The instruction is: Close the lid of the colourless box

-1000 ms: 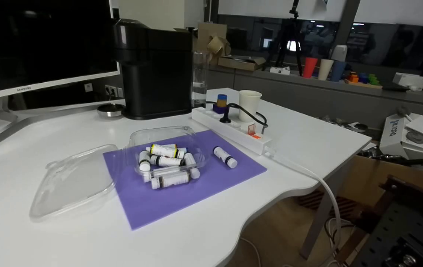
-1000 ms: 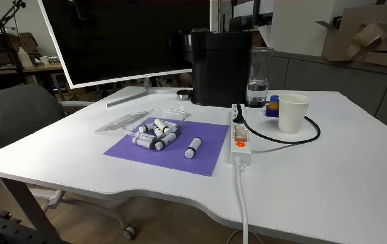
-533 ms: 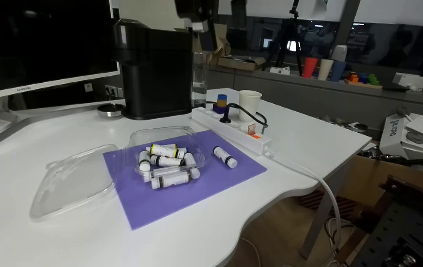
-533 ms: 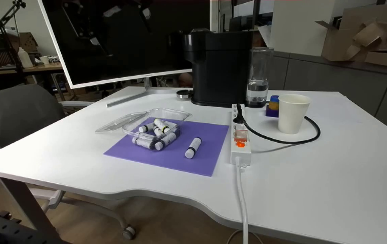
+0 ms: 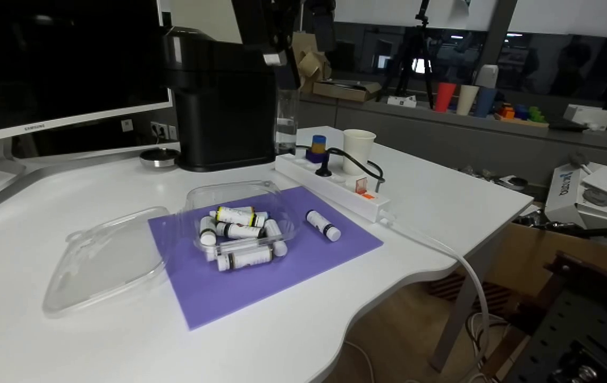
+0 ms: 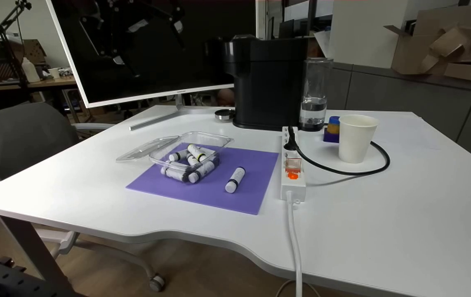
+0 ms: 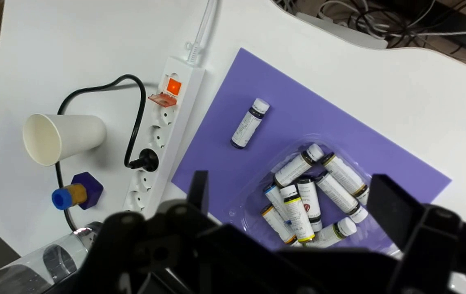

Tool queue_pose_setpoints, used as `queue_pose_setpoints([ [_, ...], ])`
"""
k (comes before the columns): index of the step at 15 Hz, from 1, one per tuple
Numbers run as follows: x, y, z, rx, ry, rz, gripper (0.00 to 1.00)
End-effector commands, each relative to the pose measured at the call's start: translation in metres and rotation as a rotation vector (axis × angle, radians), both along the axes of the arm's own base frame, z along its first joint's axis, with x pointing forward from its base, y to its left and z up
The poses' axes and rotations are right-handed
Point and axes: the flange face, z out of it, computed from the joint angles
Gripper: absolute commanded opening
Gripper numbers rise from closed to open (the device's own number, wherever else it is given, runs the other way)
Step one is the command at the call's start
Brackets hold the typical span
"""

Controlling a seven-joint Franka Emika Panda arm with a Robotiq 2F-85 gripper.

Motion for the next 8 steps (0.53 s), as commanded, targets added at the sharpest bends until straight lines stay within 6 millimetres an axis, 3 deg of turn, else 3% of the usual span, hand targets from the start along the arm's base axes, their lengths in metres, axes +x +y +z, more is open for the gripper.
queue_pose_setpoints([
  [1, 0.008, 0.01, -0.018, -0.065, 0.03, 0.072, 1.0],
  [8, 0.029, 0.067, -0.087, -0.212, 0.053, 0.42, 1.0],
])
